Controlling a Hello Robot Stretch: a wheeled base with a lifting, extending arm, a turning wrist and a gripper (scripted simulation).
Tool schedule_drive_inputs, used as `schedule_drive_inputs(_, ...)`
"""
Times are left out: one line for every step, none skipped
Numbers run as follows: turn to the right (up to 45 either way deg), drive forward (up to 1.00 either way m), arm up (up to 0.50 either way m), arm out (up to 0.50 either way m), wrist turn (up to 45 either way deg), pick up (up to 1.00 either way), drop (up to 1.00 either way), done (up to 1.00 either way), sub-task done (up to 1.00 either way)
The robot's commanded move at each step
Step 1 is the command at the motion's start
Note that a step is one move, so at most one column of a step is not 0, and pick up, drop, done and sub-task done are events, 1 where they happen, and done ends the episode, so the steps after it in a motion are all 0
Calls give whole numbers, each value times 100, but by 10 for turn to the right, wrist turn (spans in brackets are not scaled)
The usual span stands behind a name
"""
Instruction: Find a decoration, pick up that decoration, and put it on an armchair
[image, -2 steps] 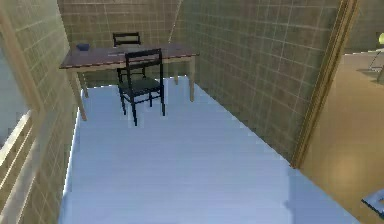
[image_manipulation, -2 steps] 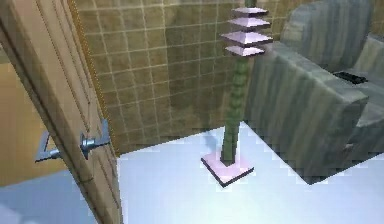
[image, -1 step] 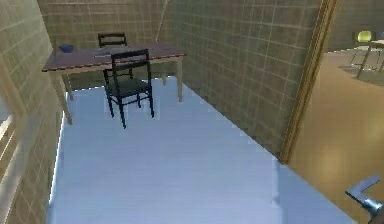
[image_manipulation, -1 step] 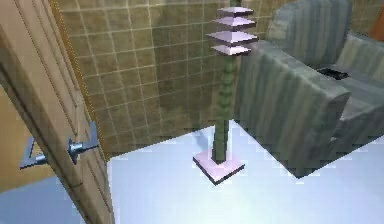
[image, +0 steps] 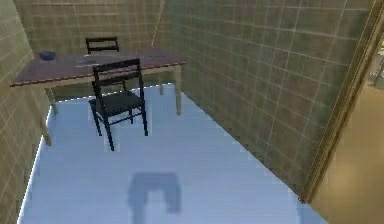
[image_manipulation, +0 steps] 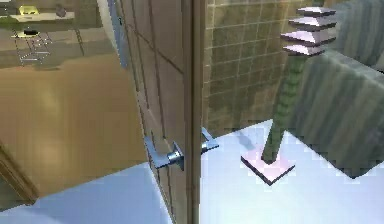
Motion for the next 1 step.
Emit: schedule_drive_inputs(330, 0, 0, 0, 0, 0, 0, 0, 0)
